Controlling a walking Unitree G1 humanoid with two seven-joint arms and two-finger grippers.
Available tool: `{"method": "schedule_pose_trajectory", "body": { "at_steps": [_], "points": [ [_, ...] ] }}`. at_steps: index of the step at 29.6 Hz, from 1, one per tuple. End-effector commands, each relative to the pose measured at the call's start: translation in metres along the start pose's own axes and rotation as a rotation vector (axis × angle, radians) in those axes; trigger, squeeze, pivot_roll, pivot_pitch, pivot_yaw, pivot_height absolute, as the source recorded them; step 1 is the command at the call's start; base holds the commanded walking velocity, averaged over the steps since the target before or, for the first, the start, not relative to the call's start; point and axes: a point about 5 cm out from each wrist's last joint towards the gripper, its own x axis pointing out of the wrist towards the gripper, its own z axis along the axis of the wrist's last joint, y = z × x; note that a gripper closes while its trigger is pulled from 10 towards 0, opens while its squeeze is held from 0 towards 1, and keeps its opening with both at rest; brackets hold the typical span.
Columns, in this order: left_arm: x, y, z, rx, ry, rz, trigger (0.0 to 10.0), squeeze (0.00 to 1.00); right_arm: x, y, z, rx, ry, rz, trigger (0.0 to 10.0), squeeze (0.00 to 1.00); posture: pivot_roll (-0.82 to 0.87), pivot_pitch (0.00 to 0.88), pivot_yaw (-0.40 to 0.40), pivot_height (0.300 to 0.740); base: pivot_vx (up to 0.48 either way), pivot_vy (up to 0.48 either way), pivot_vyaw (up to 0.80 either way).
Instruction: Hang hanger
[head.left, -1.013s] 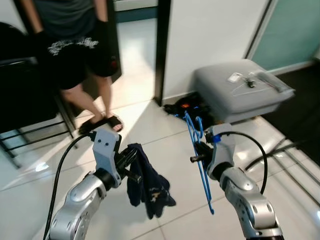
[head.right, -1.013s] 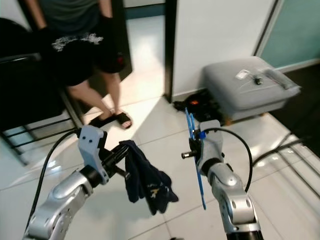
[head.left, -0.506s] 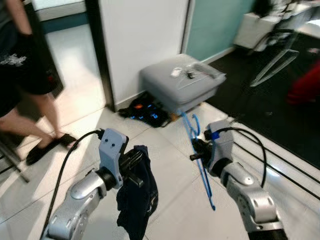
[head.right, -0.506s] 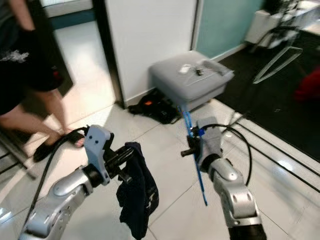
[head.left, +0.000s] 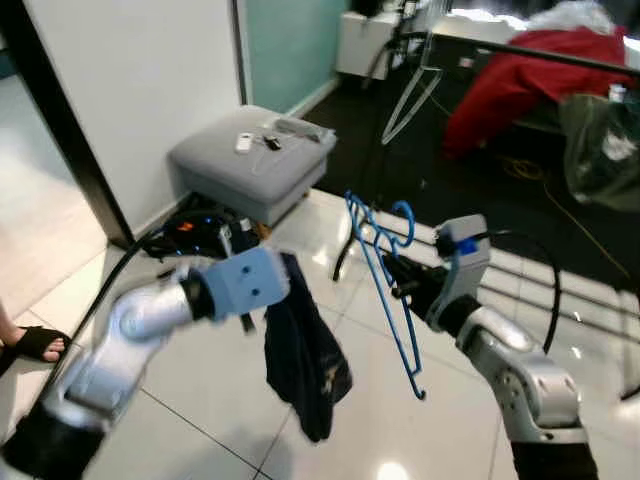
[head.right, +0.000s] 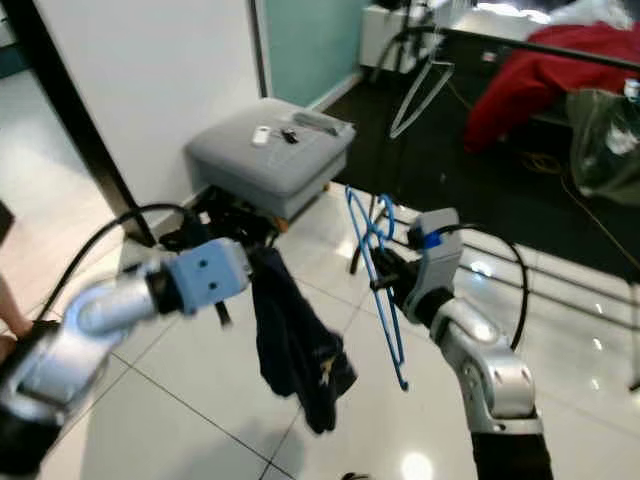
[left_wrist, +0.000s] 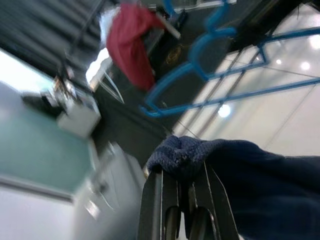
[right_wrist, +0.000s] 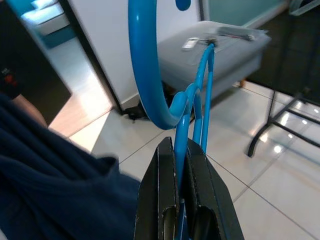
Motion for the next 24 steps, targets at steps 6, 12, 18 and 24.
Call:
{"method": "schedule_pose_trajectory", "body": {
  "at_steps": [6, 12, 18, 24],
  "points": [
    [0.000, 0.043, 0.027, -0.016, -0.084, -0.151, 10.0, 0.00, -0.019, 0.034, 0.011, -0.092, -0.022, 0.395, 10.0, 0.00, -0.06, 0.099, 0.033, 0.740, 0.000, 0.000, 0.00],
    [-0.036, 0.026, -0.017, 0.002, 0.232, -0.548, 10.0, 0.00, -0.034, 0.026, 0.019, -0.094, -0.025, 0.509, 10.0, 0.00, -0.06, 0.099, 0.032, 0.740, 0.000, 0.000, 0.00],
    [-0.075, 0.020, -0.033, -0.026, 0.407, -0.851, 10.0, 0.00, -0.048, 0.015, 0.038, -0.059, -0.036, 0.582, 10.0, 0.00, -0.06, 0.095, 0.030, 0.740, 0.000, 0.000, 0.00],
    [-0.065, 0.020, -0.002, -0.285, 0.128, -0.894, 10.0, 0.00, -0.051, 0.009, 0.034, -0.092, 0.017, 0.567, 10.0, 0.00, -0.06, 0.089, 0.025, 0.740, 0.000, 0.000, 0.00]
  ]
}}
